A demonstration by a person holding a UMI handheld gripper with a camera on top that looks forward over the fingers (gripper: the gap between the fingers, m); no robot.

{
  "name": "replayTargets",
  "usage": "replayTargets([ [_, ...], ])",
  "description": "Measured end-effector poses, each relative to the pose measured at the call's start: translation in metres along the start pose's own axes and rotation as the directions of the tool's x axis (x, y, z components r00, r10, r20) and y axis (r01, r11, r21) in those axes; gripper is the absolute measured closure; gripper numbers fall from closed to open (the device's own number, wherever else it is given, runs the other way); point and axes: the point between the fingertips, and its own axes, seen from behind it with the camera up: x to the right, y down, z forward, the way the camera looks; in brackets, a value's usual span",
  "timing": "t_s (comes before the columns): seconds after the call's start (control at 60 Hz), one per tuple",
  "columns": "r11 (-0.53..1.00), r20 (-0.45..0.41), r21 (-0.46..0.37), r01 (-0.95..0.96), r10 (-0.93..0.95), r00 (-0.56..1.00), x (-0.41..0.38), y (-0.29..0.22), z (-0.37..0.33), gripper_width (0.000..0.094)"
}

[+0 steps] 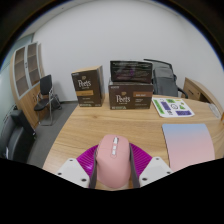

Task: Arrange mouse

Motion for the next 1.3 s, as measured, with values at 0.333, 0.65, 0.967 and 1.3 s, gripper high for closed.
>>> replayTargets([
  [0.333,0.995,-0.019,0.067,-0.079,0.08,0.997,0.043,-0.056,-0.033,0.05],
  [0.65,0.998,-0.221,-0.046,-0.052,0.041,0.974,0.255,-0.027,-0.058,0.0505],
  [0.967,0.989,-0.11,-0.128,-0.078,0.064,0.992,0.276,0.016,-0.051,0.0409],
  [1.3,0.993,-0.151,-0.083,-0.079,0.066,0.986,0.264,-0.004,-0.095,0.01],
])
